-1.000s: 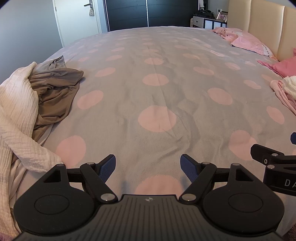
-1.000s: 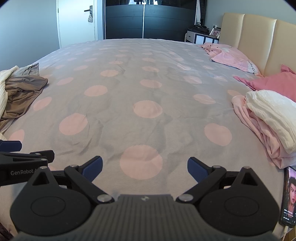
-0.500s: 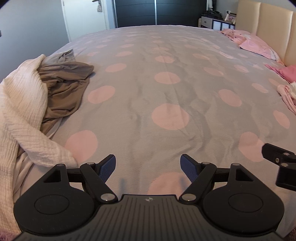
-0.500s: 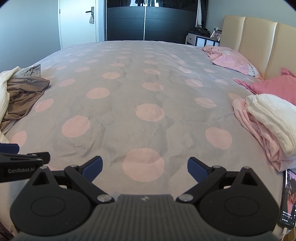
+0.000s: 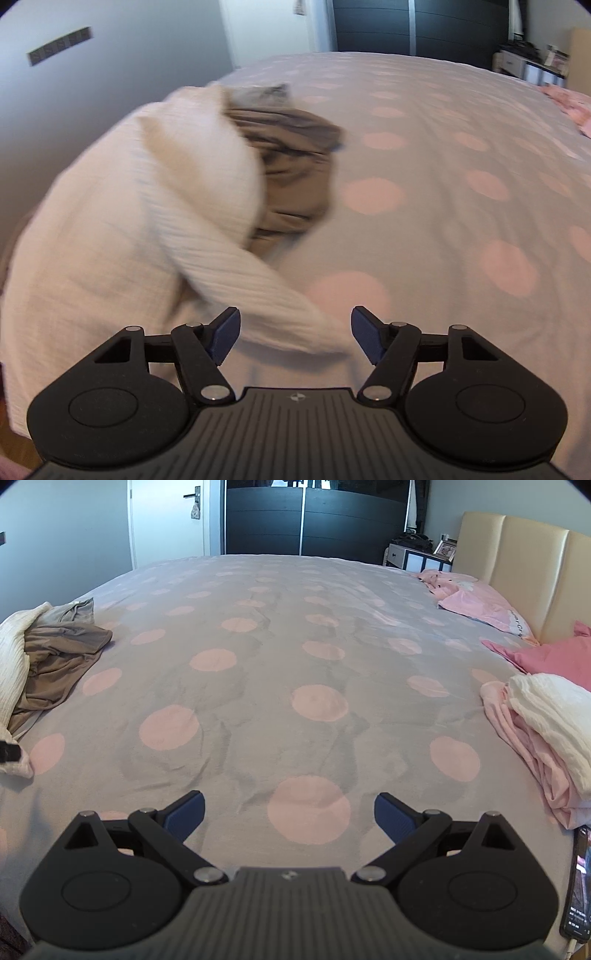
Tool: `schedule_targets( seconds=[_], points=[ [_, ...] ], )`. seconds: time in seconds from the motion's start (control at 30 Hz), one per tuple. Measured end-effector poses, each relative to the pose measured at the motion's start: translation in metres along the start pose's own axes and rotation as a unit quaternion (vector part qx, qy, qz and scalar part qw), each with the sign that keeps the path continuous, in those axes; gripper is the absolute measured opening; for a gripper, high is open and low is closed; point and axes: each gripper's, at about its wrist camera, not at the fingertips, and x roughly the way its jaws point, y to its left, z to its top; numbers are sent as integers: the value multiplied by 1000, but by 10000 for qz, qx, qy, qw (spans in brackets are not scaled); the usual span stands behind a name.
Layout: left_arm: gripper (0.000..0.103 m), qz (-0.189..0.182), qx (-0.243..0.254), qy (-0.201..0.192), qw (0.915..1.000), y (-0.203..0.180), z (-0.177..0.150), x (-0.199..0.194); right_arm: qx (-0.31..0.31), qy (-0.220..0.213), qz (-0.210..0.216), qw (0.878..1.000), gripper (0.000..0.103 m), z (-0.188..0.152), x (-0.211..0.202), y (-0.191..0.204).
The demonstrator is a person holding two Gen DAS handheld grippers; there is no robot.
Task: Fold clothes
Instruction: 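Grasp the cream-white shirt from the heap with the left gripper, then pull the cream shirt onto the open bed cover and release it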
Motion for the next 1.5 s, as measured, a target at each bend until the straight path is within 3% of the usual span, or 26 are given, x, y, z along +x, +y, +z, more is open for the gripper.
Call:
schedule_targets(
  seconds=[0.1, 0.3, 0.37, 0.5, 0.6, 0.8, 1.0, 1.23, 1.37, 1.5],
  points=[
    [66, 301, -142, -37, 9994, 25, 15, 6, -85, 20, 75, 9999, 99, 3, 5, 9],
    [65, 514, -255, 15, 9984, 55, 46, 33, -230, 106, 177, 9995, 99, 7, 16, 21],
    [57, 554, -301, 32, 9980, 64, 55, 42, -280, 135, 187, 9993, 99, 7, 20, 23],
    [24, 325, -377, -21, 9988, 73, 56, 50, -379, 172, 124, 9991, 99, 8, 26, 25],
    [9, 124, -269, -184, 9994, 69, 53, 45, -341, 182, 67, 9992, 99, 8, 28, 24],
    [5, -809, 552, -519, 9938, 19, 43, 6, -348, 170, 87, 9992, 99, 6, 25, 21],
    [5, -1794, 1357, -608, 9725, -47, 18, -46, -265, -6, 98, 9996, 99, 6, 8, 11],
    [5, -2900, 2016, -360, 9349, -122, -24, -86, 52, -17, 9, 10000, 99, 5, -12, -25],
    [5, -3306, 2411, -95, 9124, -152, -49, -106, 306, 93, 12, 9995, 99, 0, -20, -51],
    [5, -3243, 2751, 258, 9047, -162, -70, -102, 570, 178, 181, 9981, 99, -6, -26, -66]
  ],
)
